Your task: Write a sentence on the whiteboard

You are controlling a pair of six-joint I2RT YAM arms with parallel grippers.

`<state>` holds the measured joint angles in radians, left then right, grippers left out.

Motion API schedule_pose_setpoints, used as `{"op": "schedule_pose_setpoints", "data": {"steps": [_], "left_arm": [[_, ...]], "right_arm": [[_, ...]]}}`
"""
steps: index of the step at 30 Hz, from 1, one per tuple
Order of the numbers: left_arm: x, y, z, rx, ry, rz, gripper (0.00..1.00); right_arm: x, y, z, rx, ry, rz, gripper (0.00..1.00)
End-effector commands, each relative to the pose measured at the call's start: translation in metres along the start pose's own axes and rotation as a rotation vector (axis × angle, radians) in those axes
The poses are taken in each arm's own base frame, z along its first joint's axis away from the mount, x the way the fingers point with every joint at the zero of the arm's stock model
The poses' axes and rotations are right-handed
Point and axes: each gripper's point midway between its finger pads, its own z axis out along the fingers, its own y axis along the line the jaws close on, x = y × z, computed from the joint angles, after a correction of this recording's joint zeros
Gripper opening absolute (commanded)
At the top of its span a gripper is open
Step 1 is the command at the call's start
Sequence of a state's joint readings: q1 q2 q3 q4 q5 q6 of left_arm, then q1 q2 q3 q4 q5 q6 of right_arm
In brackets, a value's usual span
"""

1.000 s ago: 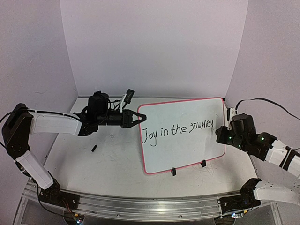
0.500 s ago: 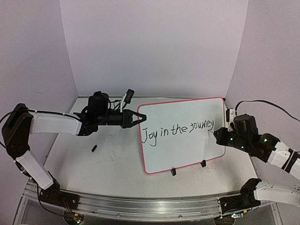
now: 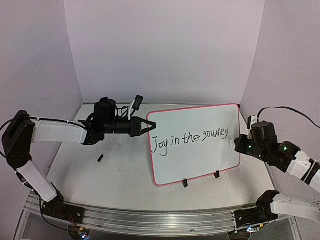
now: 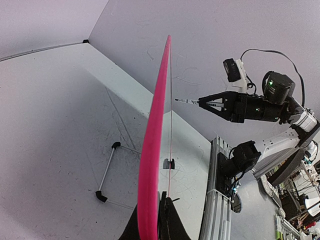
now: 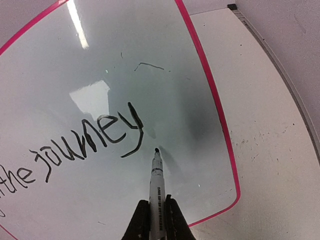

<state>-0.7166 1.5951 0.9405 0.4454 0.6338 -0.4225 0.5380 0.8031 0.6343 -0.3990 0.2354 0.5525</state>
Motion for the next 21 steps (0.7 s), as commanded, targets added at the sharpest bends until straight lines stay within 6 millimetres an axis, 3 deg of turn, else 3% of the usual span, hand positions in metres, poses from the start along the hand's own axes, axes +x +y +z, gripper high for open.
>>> {"op": "schedule_pose_setpoints", "data": {"steps": [1, 8, 17, 21], "left_arm": [[0.034, 0.037, 0.003, -0.156, 0.082, 0.021, 0.00], [0.035, 0.038, 0.003, -0.158, 0.084, 0.018, 0.00], [0.036, 0.037, 0.001, -0.158, 0.084, 0.015, 0.00], [0.036, 0.037, 0.002, -0.156, 0.084, 0.016, 0.00]], "right_arm": [[-0.015, 0.000, 0.000, 0.009, -0.066, 0.028, 0.00], [-0.028, 0.005, 0.005, 0.006, -0.095, 0.023, 0.00], [-0.026, 0.005, 0.015, 0.009, -0.085, 0.011, 0.00], [-0.031, 0.007, 0.010, 0.000, -0.097, 0.019, 0.00]]}}
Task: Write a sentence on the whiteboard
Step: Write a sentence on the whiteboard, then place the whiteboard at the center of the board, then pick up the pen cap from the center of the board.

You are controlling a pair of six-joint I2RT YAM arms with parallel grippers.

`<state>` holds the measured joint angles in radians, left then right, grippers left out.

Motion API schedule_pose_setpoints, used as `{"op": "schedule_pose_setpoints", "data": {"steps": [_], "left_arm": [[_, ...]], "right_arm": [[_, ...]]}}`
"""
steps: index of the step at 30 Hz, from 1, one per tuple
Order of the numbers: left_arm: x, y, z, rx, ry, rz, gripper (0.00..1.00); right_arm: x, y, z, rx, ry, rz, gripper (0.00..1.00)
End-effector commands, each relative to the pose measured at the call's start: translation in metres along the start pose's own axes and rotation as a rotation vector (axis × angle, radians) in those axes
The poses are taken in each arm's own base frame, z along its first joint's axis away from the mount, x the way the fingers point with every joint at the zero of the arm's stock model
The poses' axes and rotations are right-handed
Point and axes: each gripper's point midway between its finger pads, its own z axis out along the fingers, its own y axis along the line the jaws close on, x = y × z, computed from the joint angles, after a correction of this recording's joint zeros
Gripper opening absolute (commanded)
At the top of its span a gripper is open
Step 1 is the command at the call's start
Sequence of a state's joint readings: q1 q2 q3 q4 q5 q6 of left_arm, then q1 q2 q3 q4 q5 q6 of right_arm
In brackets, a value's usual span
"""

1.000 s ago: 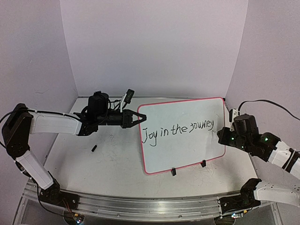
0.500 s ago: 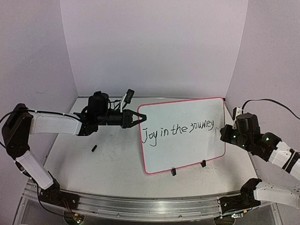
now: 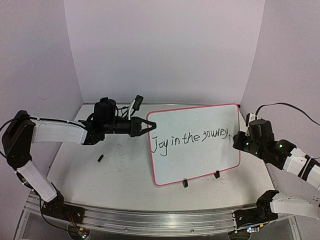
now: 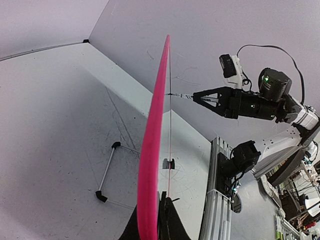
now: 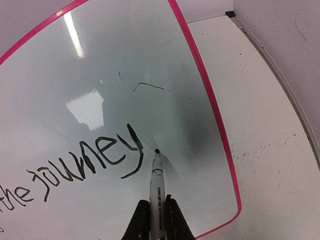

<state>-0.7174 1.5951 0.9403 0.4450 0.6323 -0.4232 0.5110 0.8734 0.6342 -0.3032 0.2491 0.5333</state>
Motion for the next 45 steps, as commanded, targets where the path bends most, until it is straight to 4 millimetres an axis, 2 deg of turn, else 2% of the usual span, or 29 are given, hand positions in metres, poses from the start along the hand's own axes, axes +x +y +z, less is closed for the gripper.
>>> {"op": "schedule_pose_setpoints", "data": {"steps": [1, 3, 7, 10, 12, 13, 17, 19, 22, 24, 27, 30, 35, 38, 43, 45], "left_arm": [[0.035, 0.036, 0.002, -0.153, 0.083, 0.017, 0.00], [0.032, 0.035, 0.002, -0.150, 0.079, 0.018, 0.06], [0.021, 0.033, -0.001, -0.167, 0.048, 0.031, 0.33], [0.002, 0.022, -0.009, -0.173, -0.002, 0.055, 0.48], [-0.013, 0.012, -0.017, -0.174, -0.038, 0.072, 0.66], [-0.020, 0.007, -0.023, -0.179, -0.056, 0.078, 0.71], [-0.039, -0.006, -0.052, -0.260, -0.098, 0.081, 0.80], [-0.047, -0.004, -0.072, -0.352, -0.124, 0.067, 0.82], [-0.040, 0.015, -0.106, -0.523, -0.119, -0.028, 0.83], [-0.029, 0.036, -0.128, -0.620, -0.096, -0.134, 0.84], [0.005, 0.080, -0.165, -0.785, -0.014, -0.365, 0.76], [0.041, 0.102, -0.188, -0.911, 0.088, -0.495, 0.75], [0.096, 0.121, -0.190, -0.967, 0.262, -0.618, 0.72], [0.121, 0.135, -0.186, -0.988, 0.357, -0.640, 0.67], [0.153, 0.160, -0.189, -1.075, 0.471, -0.644, 0.60], [0.159, 0.171, -0.194, -1.131, 0.500, -0.622, 0.56]], "right_arm": [[-0.022, 0.006, -0.008, -0.017, -0.065, 0.021, 0.00], [-0.024, 0.001, -0.019, -0.004, -0.056, 0.045, 0.00], [-0.041, -0.011, -0.055, 0.011, -0.098, 0.113, 0.00], [-0.059, -0.018, -0.078, 0.013, -0.180, 0.122, 0.00], [-0.070, -0.022, -0.087, 0.024, -0.230, 0.121, 0.00], [-0.075, -0.023, -0.092, 0.025, -0.252, 0.118, 0.00], [-0.095, -0.011, -0.103, -0.025, -0.315, 0.068, 0.00], [-0.104, -0.002, -0.107, -0.061, -0.339, 0.027, 0.00], [-0.111, 0.013, -0.109, -0.118, -0.357, -0.048, 0.00], [-0.113, 0.021, -0.108, -0.149, -0.362, -0.085, 0.00], [-0.115, 0.031, -0.106, -0.187, -0.364, -0.126, 0.00], [-0.115, 0.037, -0.106, -0.212, -0.370, -0.149, 0.00], [-0.108, 0.048, -0.102, -0.267, -0.364, -0.219, 0.00], [-0.102, 0.053, -0.099, -0.291, -0.347, -0.254, 0.00], [-0.096, 0.055, -0.101, -0.317, -0.344, -0.280, 0.00], [-0.096, 0.054, -0.102, -0.316, -0.349, -0.282, 0.00]]}}
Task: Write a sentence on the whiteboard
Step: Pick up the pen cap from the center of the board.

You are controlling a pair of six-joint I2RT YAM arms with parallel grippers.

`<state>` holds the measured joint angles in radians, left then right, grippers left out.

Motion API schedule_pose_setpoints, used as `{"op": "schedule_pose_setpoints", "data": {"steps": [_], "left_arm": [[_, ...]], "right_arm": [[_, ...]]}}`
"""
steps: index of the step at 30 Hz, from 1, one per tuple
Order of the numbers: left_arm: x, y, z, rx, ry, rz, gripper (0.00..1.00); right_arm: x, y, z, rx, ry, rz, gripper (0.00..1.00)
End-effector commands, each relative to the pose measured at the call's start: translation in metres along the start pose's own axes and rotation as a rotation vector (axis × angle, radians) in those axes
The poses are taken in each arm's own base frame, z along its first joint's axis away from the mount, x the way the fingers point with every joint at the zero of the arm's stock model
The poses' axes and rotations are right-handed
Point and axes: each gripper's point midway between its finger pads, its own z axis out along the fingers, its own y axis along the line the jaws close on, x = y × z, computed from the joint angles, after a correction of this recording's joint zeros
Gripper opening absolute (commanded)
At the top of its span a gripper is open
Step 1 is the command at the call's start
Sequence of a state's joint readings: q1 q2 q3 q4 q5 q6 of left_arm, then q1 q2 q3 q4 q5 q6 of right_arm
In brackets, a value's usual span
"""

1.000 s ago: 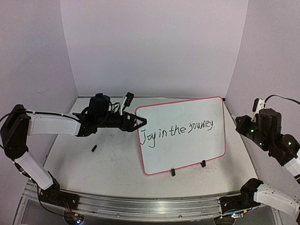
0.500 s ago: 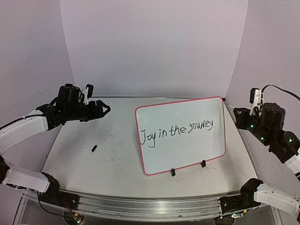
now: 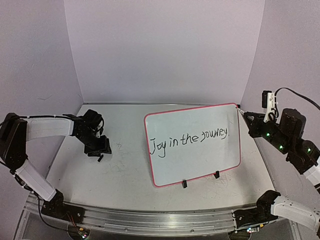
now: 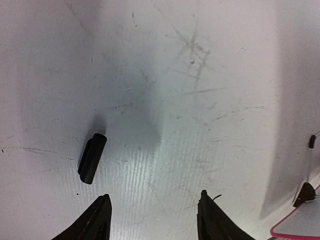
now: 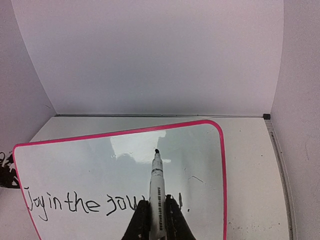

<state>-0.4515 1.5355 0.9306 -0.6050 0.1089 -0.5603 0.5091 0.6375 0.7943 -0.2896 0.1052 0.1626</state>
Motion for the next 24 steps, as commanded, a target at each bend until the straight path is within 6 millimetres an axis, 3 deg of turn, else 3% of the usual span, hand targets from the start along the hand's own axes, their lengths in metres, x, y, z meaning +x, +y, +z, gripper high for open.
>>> {"op": "schedule_pose_setpoints", "data": {"steps": [1, 5, 15, 21, 24], "left_arm": [[-0.002, 0.026, 0.013, -0.149, 0.003, 0.042, 0.55], [-0.008, 0.040, 0.019, -0.237, -0.004, 0.083, 0.52], [-0.018, 0.038, 0.033, -0.264, 0.027, 0.181, 0.41], [-0.013, 0.034, 0.043, -0.238, 0.072, 0.214, 0.17], [-0.014, 0.031, 0.033, -0.222, 0.047, 0.210, 0.11]], "right_arm": [[-0.007, 0.005, -0.003, -0.037, -0.040, -0.029, 0.00], [-0.007, 0.006, -0.003, -0.039, -0.041, -0.028, 0.00], [-0.008, 0.007, -0.001, -0.045, -0.045, -0.016, 0.00], [-0.011, 0.009, -0.001, -0.049, -0.048, 0.004, 0.00], [-0.017, 0.009, -0.003, -0.048, -0.059, 0.017, 0.00]]}}
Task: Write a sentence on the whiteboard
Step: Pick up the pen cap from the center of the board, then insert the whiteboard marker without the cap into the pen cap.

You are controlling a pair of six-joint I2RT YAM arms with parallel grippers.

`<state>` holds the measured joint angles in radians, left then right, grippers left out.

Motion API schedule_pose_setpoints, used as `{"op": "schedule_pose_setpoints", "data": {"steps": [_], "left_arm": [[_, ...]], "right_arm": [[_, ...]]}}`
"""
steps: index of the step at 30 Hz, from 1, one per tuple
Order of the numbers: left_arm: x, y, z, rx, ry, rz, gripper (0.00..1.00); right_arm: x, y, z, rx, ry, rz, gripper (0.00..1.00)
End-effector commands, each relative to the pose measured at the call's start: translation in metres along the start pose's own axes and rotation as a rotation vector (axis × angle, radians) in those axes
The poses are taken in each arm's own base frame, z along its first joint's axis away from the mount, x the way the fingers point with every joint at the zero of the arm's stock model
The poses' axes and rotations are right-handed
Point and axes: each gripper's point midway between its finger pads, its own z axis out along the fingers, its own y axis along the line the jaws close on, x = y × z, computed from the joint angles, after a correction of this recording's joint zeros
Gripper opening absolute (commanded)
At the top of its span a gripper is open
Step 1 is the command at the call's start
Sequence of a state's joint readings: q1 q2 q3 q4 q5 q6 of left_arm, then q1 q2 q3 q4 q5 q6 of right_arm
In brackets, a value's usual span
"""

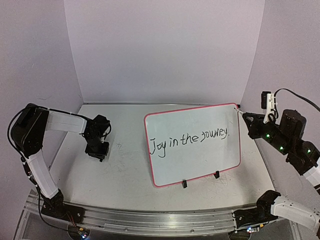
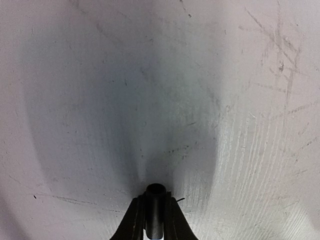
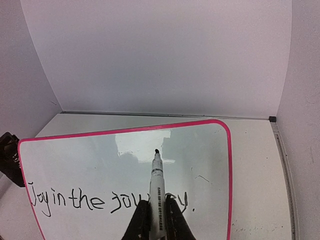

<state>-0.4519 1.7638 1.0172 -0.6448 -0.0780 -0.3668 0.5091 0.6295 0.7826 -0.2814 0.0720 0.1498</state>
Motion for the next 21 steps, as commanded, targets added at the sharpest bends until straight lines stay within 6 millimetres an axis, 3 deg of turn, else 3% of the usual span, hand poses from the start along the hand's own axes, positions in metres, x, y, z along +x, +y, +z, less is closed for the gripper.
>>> {"op": "schedule_pose_setpoints", "data": {"steps": [1, 4, 8, 11, 14, 18, 21], "left_arm": [[-0.010, -0.003, -0.021, 0.025, -0.055, 0.010, 0.09], [-0.024, -0.002, -0.053, 0.045, -0.151, -0.015, 0.02], [-0.046, -0.011, -0.103, 0.120, -0.276, -0.025, 0.00], [-0.062, -0.017, -0.151, 0.184, -0.396, -0.005, 0.00], [-0.076, -0.029, -0.212, 0.284, -0.540, 0.052, 0.00], [-0.072, -0.067, -0.281, 0.498, -0.665, 0.229, 0.00], [-0.041, -0.119, -0.313, 0.618, -0.722, 0.461, 0.00]], "right_arm": [[-0.022, 0.003, -0.003, -0.010, -0.068, 0.036, 0.00], [-0.027, 0.002, -0.004, -0.007, -0.077, 0.054, 0.00], [-0.035, 0.008, -0.001, -0.028, -0.077, 0.077, 0.00], [-0.044, 0.012, 0.000, -0.041, -0.084, 0.109, 0.00], [-0.054, 0.020, -0.002, -0.084, -0.101, 0.139, 0.00], [-0.051, 0.035, 0.013, -0.146, -0.044, 0.188, 0.00], [-0.039, 0.065, 0.028, -0.297, 0.057, 0.180, 0.00]]}}
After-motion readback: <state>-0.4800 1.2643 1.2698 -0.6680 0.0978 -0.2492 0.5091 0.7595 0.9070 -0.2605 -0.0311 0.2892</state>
